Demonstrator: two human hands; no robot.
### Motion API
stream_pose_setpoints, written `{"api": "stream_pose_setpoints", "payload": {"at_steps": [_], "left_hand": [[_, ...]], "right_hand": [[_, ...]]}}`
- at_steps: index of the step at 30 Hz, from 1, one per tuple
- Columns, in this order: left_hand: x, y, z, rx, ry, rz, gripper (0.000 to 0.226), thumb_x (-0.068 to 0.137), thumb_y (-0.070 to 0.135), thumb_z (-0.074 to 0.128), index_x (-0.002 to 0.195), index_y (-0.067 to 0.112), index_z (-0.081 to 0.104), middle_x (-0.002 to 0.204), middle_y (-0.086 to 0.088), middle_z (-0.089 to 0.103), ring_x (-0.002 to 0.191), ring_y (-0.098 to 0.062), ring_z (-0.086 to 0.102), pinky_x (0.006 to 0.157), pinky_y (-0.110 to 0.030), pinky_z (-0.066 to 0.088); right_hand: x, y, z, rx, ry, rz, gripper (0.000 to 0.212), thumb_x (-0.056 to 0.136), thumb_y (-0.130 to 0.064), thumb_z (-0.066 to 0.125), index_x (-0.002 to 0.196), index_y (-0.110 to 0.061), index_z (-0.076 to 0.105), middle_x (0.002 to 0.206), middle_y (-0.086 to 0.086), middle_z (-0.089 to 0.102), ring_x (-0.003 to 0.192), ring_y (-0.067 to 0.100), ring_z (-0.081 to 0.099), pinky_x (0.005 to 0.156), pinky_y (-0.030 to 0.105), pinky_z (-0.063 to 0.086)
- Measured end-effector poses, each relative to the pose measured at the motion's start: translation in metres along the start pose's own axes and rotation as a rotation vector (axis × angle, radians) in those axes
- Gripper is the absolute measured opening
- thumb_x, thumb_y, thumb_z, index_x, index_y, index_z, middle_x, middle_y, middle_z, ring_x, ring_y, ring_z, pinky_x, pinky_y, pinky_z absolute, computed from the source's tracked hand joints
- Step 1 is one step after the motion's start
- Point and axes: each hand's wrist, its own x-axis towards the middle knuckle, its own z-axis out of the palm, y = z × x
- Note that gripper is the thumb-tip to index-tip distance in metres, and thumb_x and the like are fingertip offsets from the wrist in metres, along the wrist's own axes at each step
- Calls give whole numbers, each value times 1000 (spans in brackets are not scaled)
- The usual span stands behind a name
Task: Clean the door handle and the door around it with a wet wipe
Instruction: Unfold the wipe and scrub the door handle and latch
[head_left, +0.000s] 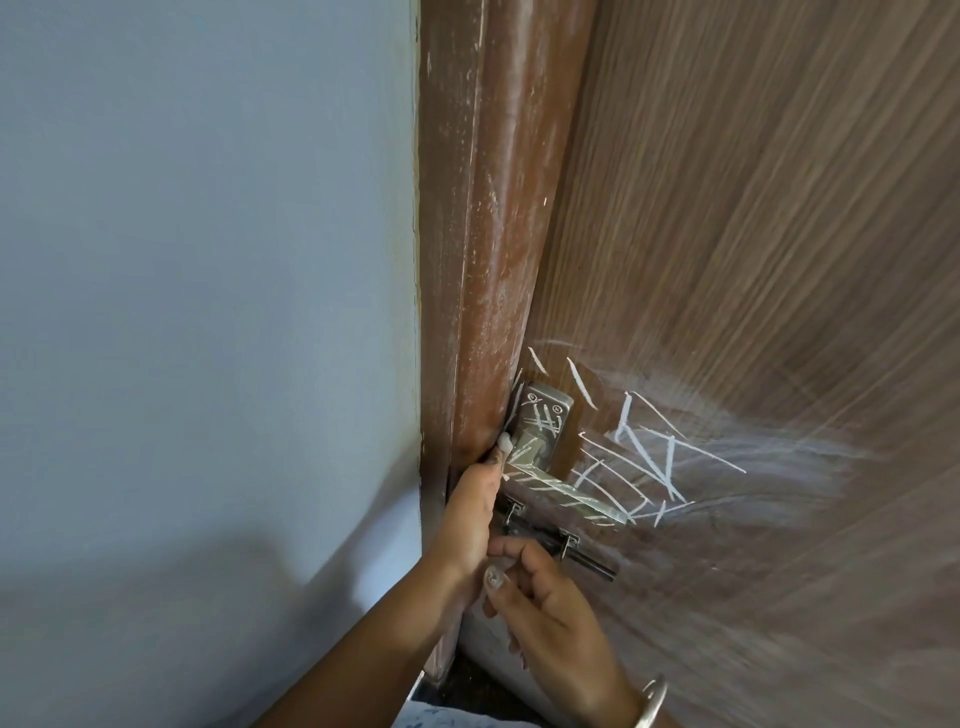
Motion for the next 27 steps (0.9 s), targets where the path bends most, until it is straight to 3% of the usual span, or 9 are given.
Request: {"api": "stream_pose_setpoints", "payload": {"at_steps": [5,8,12,14,16,20,23,27], "left_hand": [[1,12,2,31,2,5,44,97,28,19,135,23,41,130,13,42,124,0,33,102,-20,19],[1,18,3,28,-14,15,43,97,30,19,132,23,43,130,12,44,122,1,35,103,-21,21],[-1,25,6,-26,-42,36,35,93,34,27,111,31,58,119,19,55,115,5,45,106,-27,26],[0,30,6,1,-54,53,36,92,36,28,103,35,62,107,27,63,106,11,52,99,-22,33],[1,30,6,46,-57,68,40,93,37,29,88,42,68,89,33,67,89,19,57,80,-13,41],[-1,26,7,71,-33,63,36,95,36,29,90,49,62,86,39,64,84,25,55,67,-4,44],[2,20,6,105,-53,14,49,96,37,27,76,49,69,73,34,67,71,21,59,54,0,43],[7,9,7,115,12,-22,41,93,39,34,84,35,74,87,12,74,80,4,67,62,-14,50]], "right_hand": [[1,-1,1,-2,-8,-59,31,81,-42,55,111,-33,54,70,-6,62,60,0,53,58,22,41],[4,-2,-1,-22,23,-124,30,81,-41,57,110,-33,56,72,-7,60,64,5,53,61,26,44],[12,-13,-13,-95,163,-235,28,79,-33,60,107,-36,57,74,-12,61,57,4,52,58,22,45],[15,-22,-20,-201,232,-308,30,79,-31,60,108,-40,55,79,-15,62,55,4,53,52,18,43],[18,-30,-25,-356,303,-371,34,79,-30,60,110,-42,52,88,-17,61,63,6,57,54,16,45],[22,-39,-31,-561,352,-466,41,77,-20,64,117,-23,56,102,-14,57,78,1,59,64,13,46],[21,-41,-30,-613,344,-478,46,76,-12,72,118,-20,57,100,-15,53,75,-2,54,69,5,40],[16,-39,-30,-637,338,-484,48,75,-18,72,120,-23,55,99,-17,50,71,-5,51,65,7,42]]}}
